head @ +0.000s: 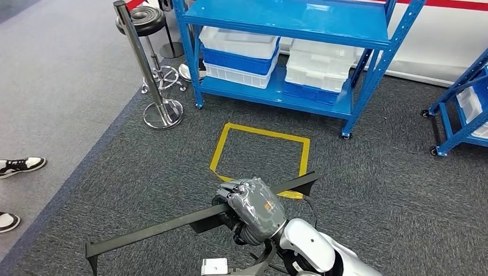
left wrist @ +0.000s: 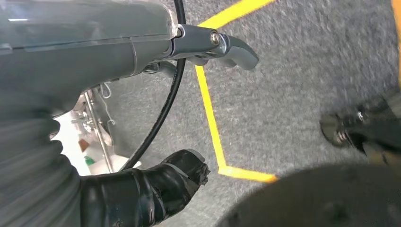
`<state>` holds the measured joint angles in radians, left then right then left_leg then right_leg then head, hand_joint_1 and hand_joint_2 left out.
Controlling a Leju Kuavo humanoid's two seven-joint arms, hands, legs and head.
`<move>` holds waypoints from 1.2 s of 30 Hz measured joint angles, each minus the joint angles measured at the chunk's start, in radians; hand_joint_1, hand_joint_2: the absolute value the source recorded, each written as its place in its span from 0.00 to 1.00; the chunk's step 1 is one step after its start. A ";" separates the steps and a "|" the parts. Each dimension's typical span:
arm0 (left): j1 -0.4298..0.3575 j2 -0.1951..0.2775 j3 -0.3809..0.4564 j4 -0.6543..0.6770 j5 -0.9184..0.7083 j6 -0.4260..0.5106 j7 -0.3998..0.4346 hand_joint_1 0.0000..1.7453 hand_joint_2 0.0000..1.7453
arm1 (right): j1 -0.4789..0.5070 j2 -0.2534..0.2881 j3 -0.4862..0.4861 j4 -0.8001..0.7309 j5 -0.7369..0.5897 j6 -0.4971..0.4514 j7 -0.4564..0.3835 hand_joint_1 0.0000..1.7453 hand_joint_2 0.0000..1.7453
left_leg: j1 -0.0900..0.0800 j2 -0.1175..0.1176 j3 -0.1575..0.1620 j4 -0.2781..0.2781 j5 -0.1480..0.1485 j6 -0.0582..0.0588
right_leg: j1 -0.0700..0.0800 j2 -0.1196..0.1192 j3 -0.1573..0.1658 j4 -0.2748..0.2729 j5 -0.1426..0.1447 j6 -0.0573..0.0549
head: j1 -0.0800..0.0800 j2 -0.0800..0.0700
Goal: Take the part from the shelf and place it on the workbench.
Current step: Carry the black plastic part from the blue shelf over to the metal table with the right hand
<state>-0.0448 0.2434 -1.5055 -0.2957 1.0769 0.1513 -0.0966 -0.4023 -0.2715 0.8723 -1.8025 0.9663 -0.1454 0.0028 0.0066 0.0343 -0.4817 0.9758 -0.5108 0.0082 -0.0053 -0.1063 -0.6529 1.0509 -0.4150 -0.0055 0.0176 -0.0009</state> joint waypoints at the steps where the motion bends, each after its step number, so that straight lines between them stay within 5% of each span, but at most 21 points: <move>1: 0.000 -0.007 0.000 0.014 0.000 -0.010 -0.005 0.00 1.00 | 0.000 0.000 0.000 0.000 0.000 0.003 0.000 1.00 1.00 | 0.003 -0.007 -0.012 -0.004 0.014 0.009 | -0.001 0.023 -0.007 0.020 -0.031 0.006 | 0.000 0.000; 4: -0.002 -0.026 0.001 0.054 0.001 -0.034 -0.024 0.00 1.00 | 0.001 -0.001 -0.001 0.001 0.000 0.006 0.005 1.00 1.00 | 0.003 -0.030 -0.058 -0.006 0.054 0.024 | -0.004 0.091 -0.037 0.164 -0.175 0.015 | 0.000 0.000; 5: -0.002 -0.034 0.001 0.068 0.001 -0.043 -0.034 0.00 1.00 | 0.002 -0.001 -0.001 0.002 0.000 0.006 0.006 1.00 1.00 | 0.002 -0.040 -0.075 -0.005 0.066 0.024 | -0.004 0.097 -0.041 0.211 -0.190 0.015 | 0.000 0.000; 7: -0.001 -0.054 0.001 0.106 0.001 -0.067 -0.058 0.00 1.00 | 0.002 -0.002 -0.003 0.003 -0.001 0.006 0.008 1.00 1.00 | 0.002 -0.062 -0.111 0.002 0.089 0.021 | -0.005 0.102 -0.017 0.238 -0.145 0.013 | 0.000 0.000; 9: -0.001 -0.073 0.001 0.144 0.001 -0.090 -0.076 0.00 1.00 | 0.001 -0.002 -0.005 0.004 -0.002 0.007 0.009 1.00 1.00 | 0.003 -0.083 -0.145 0.016 0.107 0.013 | -0.007 0.129 0.059 0.154 -0.096 0.005 | 0.000 0.000; 12: -0.002 -0.094 0.002 0.191 0.000 -0.109 -0.088 0.00 1.00 | 0.000 -0.002 -0.008 0.003 -0.002 0.008 0.009 1.00 1.00 | 0.001 -0.111 -0.175 0.038 0.125 -0.004 | -0.006 0.175 0.164 -0.007 -0.135 -0.008 | 0.000 0.000; 14: 0.000 -0.101 0.003 0.217 0.000 -0.112 -0.091 0.00 1.00 | -0.001 -0.002 -0.008 0.004 -0.003 0.010 0.009 1.00 1.00 | 0.002 -0.127 -0.186 0.040 0.139 -0.017 | -0.005 0.156 0.169 -0.029 -0.141 -0.019 | 0.000 0.000; 16: 0.002 -0.106 0.003 0.234 0.000 -0.112 -0.092 0.00 1.00 | -0.002 -0.002 -0.009 0.004 -0.004 0.014 0.010 1.00 1.00 | 0.004 -0.106 -0.201 0.063 0.119 -0.026 | -0.008 0.132 0.163 -0.032 -0.128 -0.034 | -0.001 0.000; 18: 0.001 -0.111 0.003 0.246 0.000 -0.113 -0.092 0.00 1.00 | -0.003 -0.001 -0.009 0.004 -0.006 0.019 0.010 1.00 1.00 | 0.006 -0.064 -0.236 0.157 0.044 -0.035 | -0.006 0.107 0.153 -0.032 -0.118 -0.044 | -0.003 0.000; 20: 0.000 -0.114 0.003 0.254 0.000 -0.114 -0.092 0.00 1.00 | -0.003 -0.001 -0.009 0.005 -0.009 0.023 0.010 1.00 1.00 | 0.009 -0.047 -0.273 0.276 -0.018 -0.043 | -0.003 0.081 0.140 -0.030 -0.111 -0.047 | -0.003 0.000; 22: 0.001 -0.117 0.003 0.259 0.000 -0.115 -0.092 0.00 1.00 | -0.002 -0.001 -0.009 0.006 -0.012 0.024 0.010 1.00 1.00 | 0.009 -0.041 -0.257 0.293 -0.009 -0.044 | 0.000 0.055 0.131 -0.027 -0.107 -0.046 | -0.003 0.000; 26: 0.003 -0.117 0.003 0.270 0.000 -0.116 -0.092 0.00 1.00 | -0.004 -0.001 -0.010 0.006 -0.013 0.024 0.011 1.00 1.00 | -0.005 0.013 -0.104 0.073 0.052 -0.017 | 0.007 0.011 0.128 -0.026 -0.106 -0.039 | -0.003 0.000; 29: 0.004 -0.117 0.003 0.277 0.000 -0.117 -0.092 0.00 1.00 | -0.007 -0.001 -0.013 0.006 -0.014 0.024 0.011 1.00 1.00 | -0.016 0.016 -0.090 0.032 0.053 0.006 | 0.010 -0.018 0.132 -0.031 -0.105 -0.023 | -0.003 0.000; 30: 0.006 -0.118 0.004 0.277 0.000 -0.118 -0.092 0.00 1.00 | -0.008 -0.002 -0.014 0.006 -0.014 0.024 0.011 1.00 1.00 | -0.013 0.007 -0.086 0.021 0.057 0.012 | 0.010 -0.014 0.134 -0.030 -0.107 -0.017 | -0.003 0.000; 32: 0.006 -0.120 0.004 0.279 0.000 -0.118 -0.092 0.00 1.00 | -0.011 -0.002 -0.016 0.006 -0.014 0.024 0.011 1.00 1.00 | -0.005 -0.010 -0.079 0.001 0.069 0.023 | 0.008 0.034 0.118 0.011 -0.138 -0.007 | -0.002 0.000; 34: 0.005 -0.122 0.004 0.279 0.000 -0.118 -0.092 0.00 1.00 | -0.009 -0.003 -0.017 0.008 -0.014 0.023 0.011 1.00 1.00 | -0.002 -0.028 -0.080 -0.004 0.076 0.028 | 0.002 0.089 0.060 0.127 -0.196 -0.001 | -0.002 0.000; 36: 0.004 -0.123 0.004 0.280 0.000 -0.118 -0.092 0.00 1.00 | -0.005 -0.005 -0.017 0.010 -0.014 0.024 0.011 1.00 1.00 | -0.001 -0.051 -0.086 0.002 0.076 0.029 | -0.004 0.104 0.005 0.229 -0.226 0.006 | -0.002 0.000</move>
<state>-0.0405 0.1206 -1.5019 -0.0157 1.0765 0.0329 -0.1884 -0.4073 -0.2769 0.8553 -1.7922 0.9523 -0.1218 0.0138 0.0056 -0.0163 -0.5680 0.9779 -0.4346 0.0375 -0.0091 -0.0028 -0.6479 1.2802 -0.6409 0.0000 0.0155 -0.0009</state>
